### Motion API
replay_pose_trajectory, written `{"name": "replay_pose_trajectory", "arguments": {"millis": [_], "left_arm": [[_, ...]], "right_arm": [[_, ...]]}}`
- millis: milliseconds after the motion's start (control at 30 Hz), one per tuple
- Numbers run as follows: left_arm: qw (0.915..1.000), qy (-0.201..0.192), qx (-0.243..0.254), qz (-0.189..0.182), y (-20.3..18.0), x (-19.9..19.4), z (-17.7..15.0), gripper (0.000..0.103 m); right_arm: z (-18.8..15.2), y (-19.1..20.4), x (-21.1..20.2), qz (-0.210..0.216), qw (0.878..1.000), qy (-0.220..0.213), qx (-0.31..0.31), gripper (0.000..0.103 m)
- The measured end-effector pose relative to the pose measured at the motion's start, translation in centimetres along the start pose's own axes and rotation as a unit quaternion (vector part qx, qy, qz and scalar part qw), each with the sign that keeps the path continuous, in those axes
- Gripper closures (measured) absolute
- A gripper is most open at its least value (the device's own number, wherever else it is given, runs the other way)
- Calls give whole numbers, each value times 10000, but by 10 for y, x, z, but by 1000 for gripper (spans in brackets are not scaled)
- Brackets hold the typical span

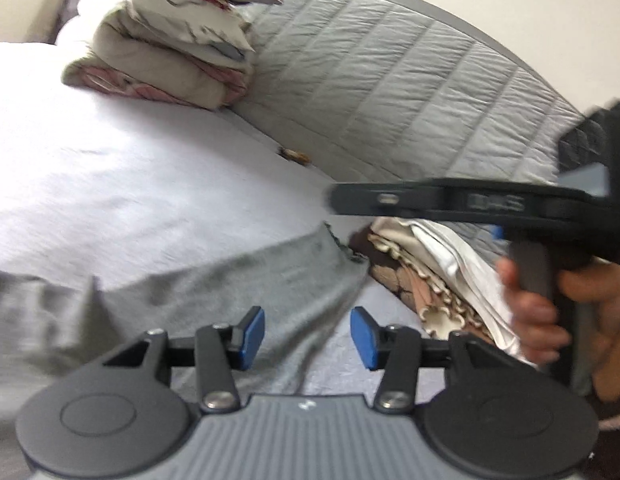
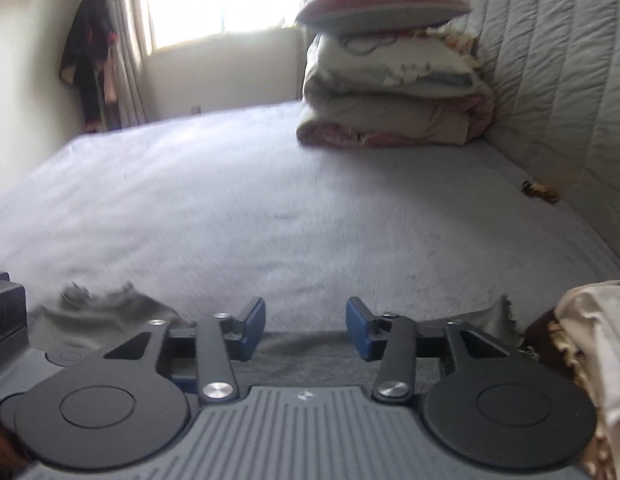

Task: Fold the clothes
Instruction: 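Open both grippers and withdraw them from the shirt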

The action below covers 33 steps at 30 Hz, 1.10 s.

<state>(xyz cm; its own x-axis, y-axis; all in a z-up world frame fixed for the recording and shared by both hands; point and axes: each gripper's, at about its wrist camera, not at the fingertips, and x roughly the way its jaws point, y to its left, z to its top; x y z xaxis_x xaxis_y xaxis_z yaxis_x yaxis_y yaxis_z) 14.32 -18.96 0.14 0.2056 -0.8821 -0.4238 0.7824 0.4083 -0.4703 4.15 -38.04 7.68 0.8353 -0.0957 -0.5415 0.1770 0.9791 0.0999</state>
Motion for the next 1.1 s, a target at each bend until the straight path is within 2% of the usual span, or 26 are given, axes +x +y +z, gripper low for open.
{"name": "replay_pose_trajectory", "arguments": {"millis": [67, 167, 267, 367, 500, 700, 800, 900, 1100], "left_arm": [[9994, 24, 148, 320, -7, -26, 9, 53], [9955, -37, 335, 887, -12, -74, 20, 44], [9906, -155, 183, 1348, -13, -127, 21, 43], [9845, -269, 6, 1735, -16, -173, 15, 42], [9733, -350, -52, 2267, -23, -218, -10, 37], [9628, -17, -282, 2686, -17, -248, -68, 37], [9586, -47, -579, 2787, -6, -260, -94, 37], [9534, -125, -775, 2914, 4, -273, -116, 37], [9438, -124, -649, 3238, 9, -303, -138, 37]], "right_arm": [[1, 5, -16, 40, 9999, -77, 106, 51], [-4, 17, -34, 208, 9995, -94, 205, 50], [-13, 35, -49, 426, 9989, -44, 177, 49], [-25, 56, -60, 631, 9980, -33, 76, 47], [-42, 81, -64, 778, 9970, 29, 9, 46], [-79, 120, -58, 1053, 9933, 389, -258, 46], [-102, 146, -55, 1318, 9876, 613, -589, 46], [-126, 173, -55, 1615, 9793, 767, -950, 46], [-181, 229, -55, 1976, 9544, 990, -2008, 47]]}}
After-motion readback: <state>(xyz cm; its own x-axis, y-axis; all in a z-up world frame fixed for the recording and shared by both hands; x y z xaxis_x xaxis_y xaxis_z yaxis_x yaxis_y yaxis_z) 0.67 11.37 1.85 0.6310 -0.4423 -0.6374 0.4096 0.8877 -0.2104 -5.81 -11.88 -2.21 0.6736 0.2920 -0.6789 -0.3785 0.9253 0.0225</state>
